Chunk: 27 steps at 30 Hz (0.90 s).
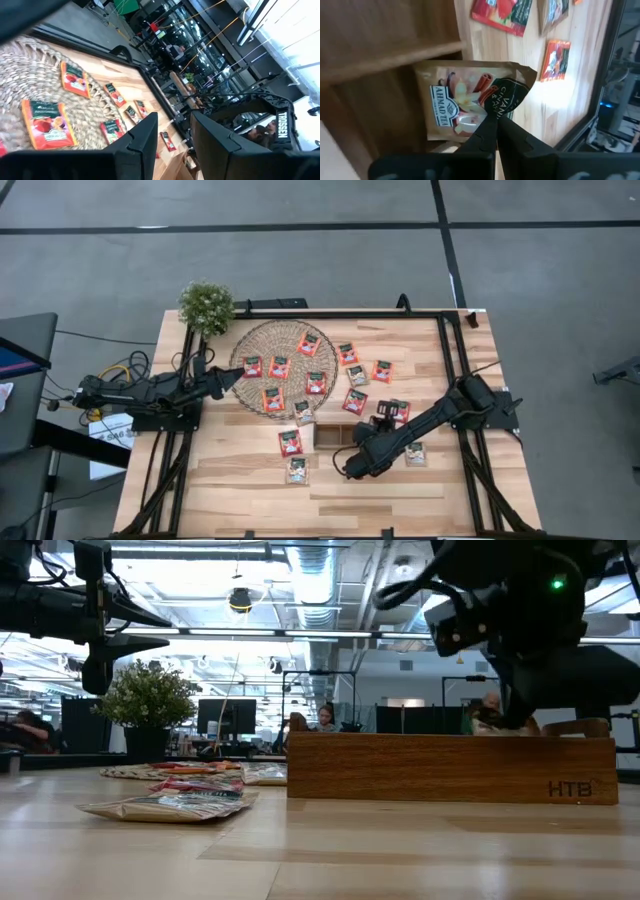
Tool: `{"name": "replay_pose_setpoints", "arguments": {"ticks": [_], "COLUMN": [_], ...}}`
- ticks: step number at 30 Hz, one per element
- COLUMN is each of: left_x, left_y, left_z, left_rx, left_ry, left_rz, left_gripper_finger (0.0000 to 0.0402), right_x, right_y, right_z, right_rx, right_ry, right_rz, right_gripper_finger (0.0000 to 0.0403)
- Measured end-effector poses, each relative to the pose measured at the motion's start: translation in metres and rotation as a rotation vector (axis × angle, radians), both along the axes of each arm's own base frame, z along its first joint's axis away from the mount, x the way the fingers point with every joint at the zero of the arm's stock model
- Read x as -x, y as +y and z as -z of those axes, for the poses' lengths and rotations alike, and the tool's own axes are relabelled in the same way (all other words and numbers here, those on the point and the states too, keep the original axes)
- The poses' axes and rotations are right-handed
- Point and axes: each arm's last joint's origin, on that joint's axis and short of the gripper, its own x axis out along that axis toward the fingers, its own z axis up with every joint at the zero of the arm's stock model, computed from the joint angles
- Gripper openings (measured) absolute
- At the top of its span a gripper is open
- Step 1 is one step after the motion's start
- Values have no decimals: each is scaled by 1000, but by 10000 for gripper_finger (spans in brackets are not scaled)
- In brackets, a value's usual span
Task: Pick & Place Tea
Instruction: Put the brown tea bag into the right slot of the wooden organizer
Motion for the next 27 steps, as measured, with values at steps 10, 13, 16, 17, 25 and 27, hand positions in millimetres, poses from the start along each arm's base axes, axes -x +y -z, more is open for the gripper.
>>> {"name": "replay_pose_setpoints", "arguments": {"ticks": [10, 13, 16, 17, 25, 27], "left_x": [0, 0, 0, 0, 0, 0], "left_y": [0, 0, 0, 0, 0, 0], "left_z": [0, 0, 0, 0, 0, 0], "left_rx": [0, 0, 0, 0, 1, 1], "left_ry": [3, 4, 4, 4, 4, 4], "left_rz": [0, 0, 0, 0, 0, 0], "left_gripper_finger": [110, 110, 110, 110, 110, 110], "right_x": [1, 1, 1, 1, 1, 1], "right_y": [0, 0, 0, 0, 1, 1], "right_z": [0, 0, 0, 0, 0, 0], "right_rx": [2, 2, 1, 1, -19, -19], "right_ry": [7, 7, 8, 8, 18, 18], "right_rz": [-1, -2, -1, -1, 11, 11], "right_gripper_finger": [0, 0, 0, 0, 49, 68]}}
